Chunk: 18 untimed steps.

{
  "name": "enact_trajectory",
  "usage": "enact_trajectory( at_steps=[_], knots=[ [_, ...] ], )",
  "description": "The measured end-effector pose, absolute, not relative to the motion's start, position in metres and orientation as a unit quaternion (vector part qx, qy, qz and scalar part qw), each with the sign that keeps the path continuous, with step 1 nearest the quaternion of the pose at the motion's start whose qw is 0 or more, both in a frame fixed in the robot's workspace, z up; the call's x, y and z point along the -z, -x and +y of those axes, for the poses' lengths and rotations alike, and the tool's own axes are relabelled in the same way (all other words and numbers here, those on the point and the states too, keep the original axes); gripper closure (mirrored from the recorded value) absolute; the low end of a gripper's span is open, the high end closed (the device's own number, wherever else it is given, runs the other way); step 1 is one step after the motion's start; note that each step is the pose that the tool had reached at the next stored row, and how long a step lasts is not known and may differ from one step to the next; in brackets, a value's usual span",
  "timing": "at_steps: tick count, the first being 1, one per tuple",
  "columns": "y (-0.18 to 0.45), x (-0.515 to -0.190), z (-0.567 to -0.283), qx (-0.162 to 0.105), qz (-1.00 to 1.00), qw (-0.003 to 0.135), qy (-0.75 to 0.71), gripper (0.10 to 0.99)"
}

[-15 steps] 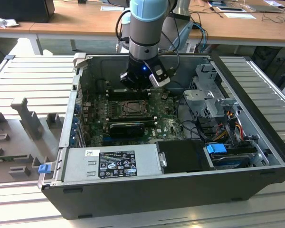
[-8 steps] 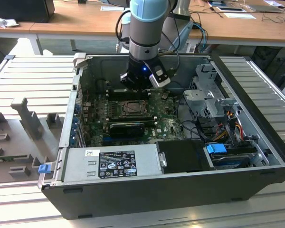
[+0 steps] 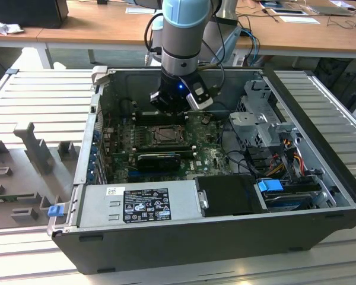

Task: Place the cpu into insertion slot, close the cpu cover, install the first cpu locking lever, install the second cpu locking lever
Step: 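Install the second cpu locking lever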

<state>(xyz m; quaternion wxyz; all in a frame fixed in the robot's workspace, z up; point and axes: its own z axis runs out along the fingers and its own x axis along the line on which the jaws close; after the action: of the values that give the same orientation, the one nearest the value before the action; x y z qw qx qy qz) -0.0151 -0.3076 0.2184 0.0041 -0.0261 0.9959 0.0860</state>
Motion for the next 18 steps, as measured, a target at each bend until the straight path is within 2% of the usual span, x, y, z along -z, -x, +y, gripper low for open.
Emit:
enact_trajectory(
  at_steps=[8,18],
  knots=[
    [0.015,-0.219,-0.31,-0.086,0.996,0.004,0.026,0.98],
    [0.015,-0.236,-0.311,-0.086,0.996,0.004,0.026,0.98]
  ],
)
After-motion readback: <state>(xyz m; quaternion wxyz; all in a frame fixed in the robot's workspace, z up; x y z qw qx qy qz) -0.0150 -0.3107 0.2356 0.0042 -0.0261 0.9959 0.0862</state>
